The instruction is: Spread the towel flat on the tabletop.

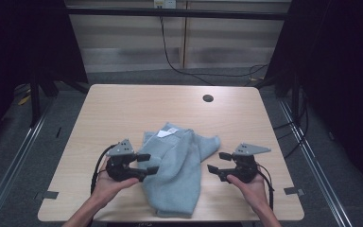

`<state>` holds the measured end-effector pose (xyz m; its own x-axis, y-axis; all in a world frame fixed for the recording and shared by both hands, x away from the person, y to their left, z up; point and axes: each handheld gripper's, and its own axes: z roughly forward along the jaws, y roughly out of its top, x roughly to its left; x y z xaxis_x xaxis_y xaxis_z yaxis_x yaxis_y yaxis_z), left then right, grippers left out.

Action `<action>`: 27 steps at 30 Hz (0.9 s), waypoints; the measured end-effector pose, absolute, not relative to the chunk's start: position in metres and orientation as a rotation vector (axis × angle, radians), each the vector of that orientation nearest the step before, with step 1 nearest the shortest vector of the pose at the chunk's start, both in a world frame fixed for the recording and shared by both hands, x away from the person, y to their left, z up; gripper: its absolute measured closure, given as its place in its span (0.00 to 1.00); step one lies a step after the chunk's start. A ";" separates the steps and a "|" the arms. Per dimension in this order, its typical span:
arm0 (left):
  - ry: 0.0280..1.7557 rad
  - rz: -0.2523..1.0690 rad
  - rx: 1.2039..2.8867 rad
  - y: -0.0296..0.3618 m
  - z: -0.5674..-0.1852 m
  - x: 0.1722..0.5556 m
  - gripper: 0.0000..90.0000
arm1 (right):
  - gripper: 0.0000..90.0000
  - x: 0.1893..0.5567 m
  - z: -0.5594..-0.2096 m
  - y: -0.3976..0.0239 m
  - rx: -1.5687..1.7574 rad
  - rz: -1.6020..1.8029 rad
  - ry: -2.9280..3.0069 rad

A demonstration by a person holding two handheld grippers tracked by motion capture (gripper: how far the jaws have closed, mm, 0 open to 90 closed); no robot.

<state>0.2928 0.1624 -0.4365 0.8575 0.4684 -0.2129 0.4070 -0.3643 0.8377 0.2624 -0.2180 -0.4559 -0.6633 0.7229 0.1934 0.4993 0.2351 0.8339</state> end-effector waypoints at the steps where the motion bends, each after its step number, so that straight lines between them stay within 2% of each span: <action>1: 0.662 0.084 2.006 0.163 -0.437 0.300 0.49 | 0.31 0.262 -0.456 -0.218 1.151 1.397 2.274; 2: 0.691 0.090 2.010 0.163 -0.440 0.309 0.53 | 0.31 0.269 -0.454 -0.213 1.140 1.404 2.276; 3: 0.717 0.106 2.009 0.164 -0.445 0.318 0.61 | 0.32 0.282 -0.452 -0.204 1.141 1.411 2.280; 6: 0.812 0.075 2.028 0.164 -0.469 0.339 0.65 | 0.33 0.300 -0.451 -0.190 1.130 1.421 2.298; 10: 0.810 0.064 2.139 0.156 -0.496 0.339 0.65 | 0.30 0.318 -0.456 -0.172 1.128 1.397 2.335; 17: 0.726 0.014 2.174 0.148 -0.494 0.312 0.64 | 0.27 0.326 -0.465 -0.158 1.130 1.375 2.373; 22: 0.685 -0.010 2.189 0.142 -0.496 0.307 0.62 | 0.26 0.330 -0.477 -0.149 1.140 1.335 2.406; 27: 0.678 -0.018 2.181 0.144 -0.497 0.308 0.62 | 0.31 0.333 -0.494 -0.143 1.188 1.257 2.439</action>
<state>0.3080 0.1435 -0.4973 0.8542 0.4628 -0.2372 0.4750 -0.5086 0.7182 0.3328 -0.1428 -0.4938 -0.6747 0.7078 0.2095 0.5813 0.3345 0.7418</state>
